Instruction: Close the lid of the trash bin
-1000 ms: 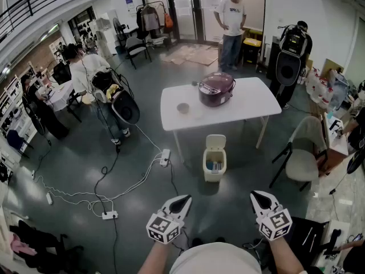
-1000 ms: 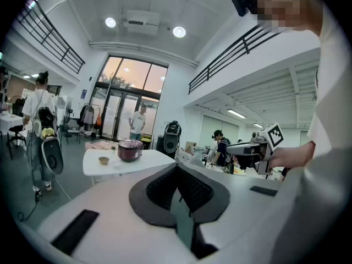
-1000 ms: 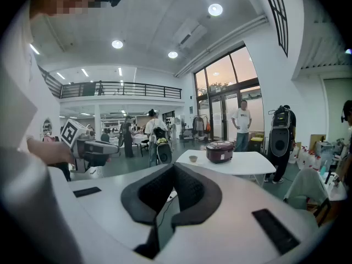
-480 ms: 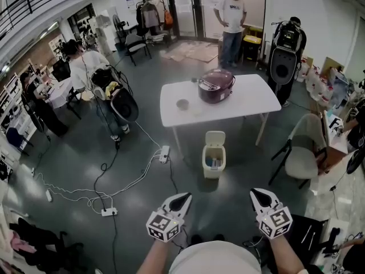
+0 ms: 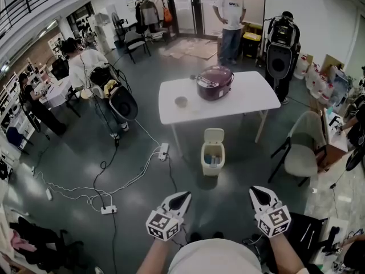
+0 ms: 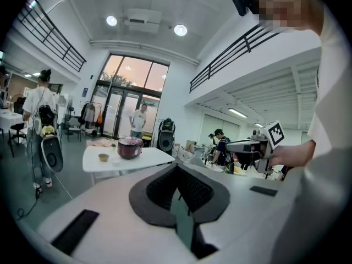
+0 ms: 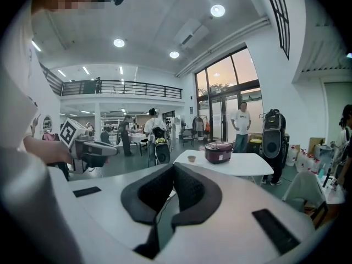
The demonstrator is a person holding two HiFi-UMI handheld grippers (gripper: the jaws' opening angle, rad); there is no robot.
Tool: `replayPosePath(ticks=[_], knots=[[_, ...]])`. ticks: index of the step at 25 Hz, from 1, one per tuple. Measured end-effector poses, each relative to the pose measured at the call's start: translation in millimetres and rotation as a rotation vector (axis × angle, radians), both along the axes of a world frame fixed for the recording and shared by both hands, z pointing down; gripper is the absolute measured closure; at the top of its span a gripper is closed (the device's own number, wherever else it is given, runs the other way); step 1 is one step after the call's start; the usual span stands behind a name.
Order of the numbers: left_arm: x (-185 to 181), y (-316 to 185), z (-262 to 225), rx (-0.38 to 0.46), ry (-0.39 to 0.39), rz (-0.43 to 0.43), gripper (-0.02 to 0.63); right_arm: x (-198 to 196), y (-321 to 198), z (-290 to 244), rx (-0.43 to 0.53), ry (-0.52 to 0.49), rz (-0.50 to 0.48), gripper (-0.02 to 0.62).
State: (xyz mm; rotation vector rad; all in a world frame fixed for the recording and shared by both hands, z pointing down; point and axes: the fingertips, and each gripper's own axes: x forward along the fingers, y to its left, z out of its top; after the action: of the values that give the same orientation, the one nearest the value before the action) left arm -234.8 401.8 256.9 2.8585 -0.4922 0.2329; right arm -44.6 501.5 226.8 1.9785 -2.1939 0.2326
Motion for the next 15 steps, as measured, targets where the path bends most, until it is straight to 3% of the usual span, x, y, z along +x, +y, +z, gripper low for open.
replayPosePath(ticks=[15], knots=[[31, 17, 5, -0.012, -0.012, -0.015, 0.592, 34, 11, 7, -0.010, -0.034, -0.011, 0.502]])
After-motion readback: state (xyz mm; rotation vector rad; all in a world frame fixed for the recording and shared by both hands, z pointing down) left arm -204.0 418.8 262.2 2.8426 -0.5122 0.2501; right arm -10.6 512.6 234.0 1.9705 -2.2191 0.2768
